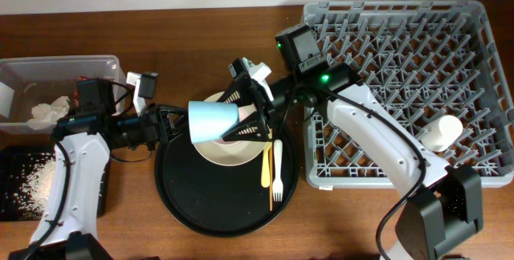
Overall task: Sort waste into correct bins and load items into the dishwasher rack
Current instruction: 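Grasp the blue cup with the right gripper and release left, then carry the blue cup right and place it in the dish rack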
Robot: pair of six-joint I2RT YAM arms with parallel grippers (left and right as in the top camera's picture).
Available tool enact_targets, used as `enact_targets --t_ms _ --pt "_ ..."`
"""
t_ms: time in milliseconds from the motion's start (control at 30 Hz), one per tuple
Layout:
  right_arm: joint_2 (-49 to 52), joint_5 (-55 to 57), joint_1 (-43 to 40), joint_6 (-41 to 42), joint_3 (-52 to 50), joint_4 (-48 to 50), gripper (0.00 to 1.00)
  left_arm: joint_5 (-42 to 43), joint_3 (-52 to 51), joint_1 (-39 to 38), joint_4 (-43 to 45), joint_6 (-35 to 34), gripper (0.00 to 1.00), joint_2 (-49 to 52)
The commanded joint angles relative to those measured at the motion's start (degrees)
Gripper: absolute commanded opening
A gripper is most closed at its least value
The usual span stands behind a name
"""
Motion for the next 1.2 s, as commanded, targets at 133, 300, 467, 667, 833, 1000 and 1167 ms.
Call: enact_targets --t_ms 133,300,467,667,833,1000,1167 --pt "-0.1 -5.2 3.5 -0.7 0.5 0.4 0.54 0.0 0.3 -0.2 0.2 0.1 0.0 0.3" --pt "-0.1 -4.9 3.7 5.6 0.6 2.5 0.47 0.0 0.3 -0.1 0.4 -1.0 0.07 0.3" --pt "-0.2 -4.0 3.6 14.3 0.6 8.4 0.45 -0.1 1.8 0.8 1.4 -1.1 0.25 0.3" --pt "-0.3 -5.0 1.0 16.2 0.6 7.8 0.39 -0.1 4.2 6.2 1.4 -4.0 0.32 0.3" --pt "-0.3 -5.2 -2.8 16.2 0.6 4.9 0.39 -1.8 4.2 10.7 1.4 -4.3 0.33 0.3" --pt "-0.4 2.5 -7.4 20.8 0.6 -0.5 0.39 -16.8 4.2 11.9 0.0 -8.0 0.32 0.3" --pt "-2.1 20.7 -13.4 31.7 0.6 -5.3 0.39 -27.8 4.2 11.9 -1.1 -12.7 0.32 0.3"
